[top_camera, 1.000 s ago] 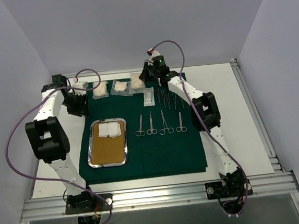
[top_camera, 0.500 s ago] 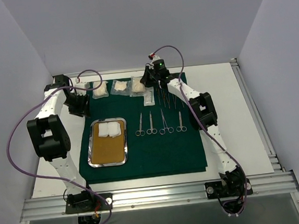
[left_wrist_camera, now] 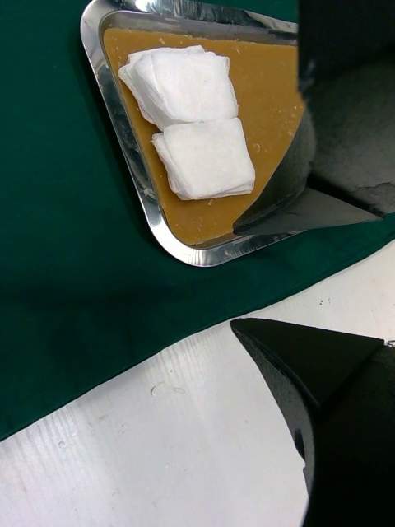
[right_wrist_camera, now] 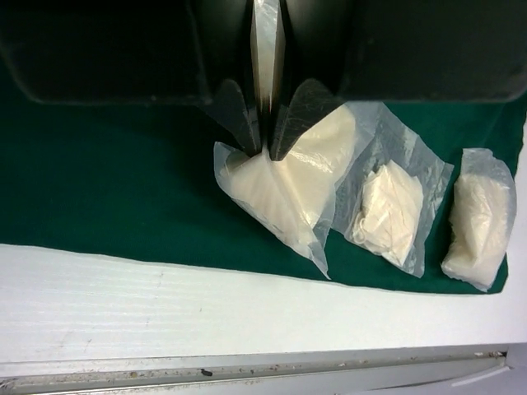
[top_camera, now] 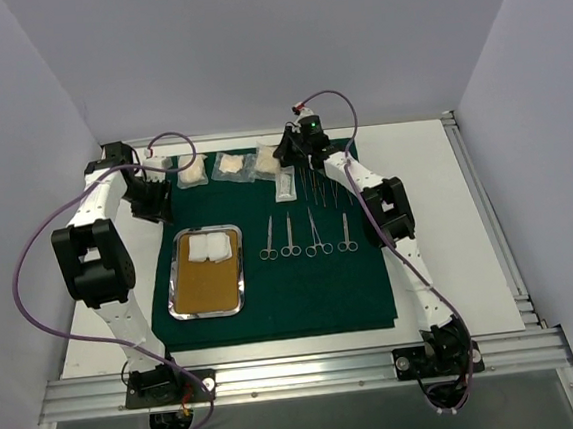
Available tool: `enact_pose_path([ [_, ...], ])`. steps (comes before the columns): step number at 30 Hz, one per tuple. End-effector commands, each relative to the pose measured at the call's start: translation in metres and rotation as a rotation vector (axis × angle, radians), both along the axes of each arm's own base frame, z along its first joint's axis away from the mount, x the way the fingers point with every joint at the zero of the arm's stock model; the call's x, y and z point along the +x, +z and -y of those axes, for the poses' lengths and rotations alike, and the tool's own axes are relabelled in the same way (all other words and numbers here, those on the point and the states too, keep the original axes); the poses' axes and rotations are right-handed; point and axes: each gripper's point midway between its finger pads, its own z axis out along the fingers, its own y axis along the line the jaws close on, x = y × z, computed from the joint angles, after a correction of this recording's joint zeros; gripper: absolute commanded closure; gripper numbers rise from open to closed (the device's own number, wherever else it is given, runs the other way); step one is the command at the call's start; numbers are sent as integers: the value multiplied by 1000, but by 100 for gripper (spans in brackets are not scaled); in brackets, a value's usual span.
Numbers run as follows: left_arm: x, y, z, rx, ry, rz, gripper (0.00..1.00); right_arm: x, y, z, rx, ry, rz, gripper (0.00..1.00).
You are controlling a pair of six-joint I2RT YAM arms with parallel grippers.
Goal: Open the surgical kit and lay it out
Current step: Place the medical item in the surgical kit.
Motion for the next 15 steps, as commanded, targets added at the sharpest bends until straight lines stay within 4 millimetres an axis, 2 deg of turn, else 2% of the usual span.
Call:
enact_pose_path([
  [1, 12, 10, -2, 7, 8, 53, 46, 7, 27, -8, 43, 23, 55, 93],
  [5, 11, 16, -1, 3, 3, 60, 46, 6, 41, 1, -15, 17, 77, 71],
  [6, 11, 17, -1, 4, 2, 64, 46, 5, 43, 3, -29, 13, 85, 69],
  [7, 9, 18, -1, 4, 1, 61, 46, 7, 61, 6, -38, 5, 121, 68],
  [12, 7, 31, 7, -5, -17, 85, 46, 8, 89, 17, -82, -30, 171, 58],
  [13, 5, 33, 11, -10, -23, 82, 46, 8, 101, 19, -87, -43, 186, 55],
  [15, 0, 45, 18, -31, -36, 101, 46, 3, 118, 24, -122, -86, 197, 54],
])
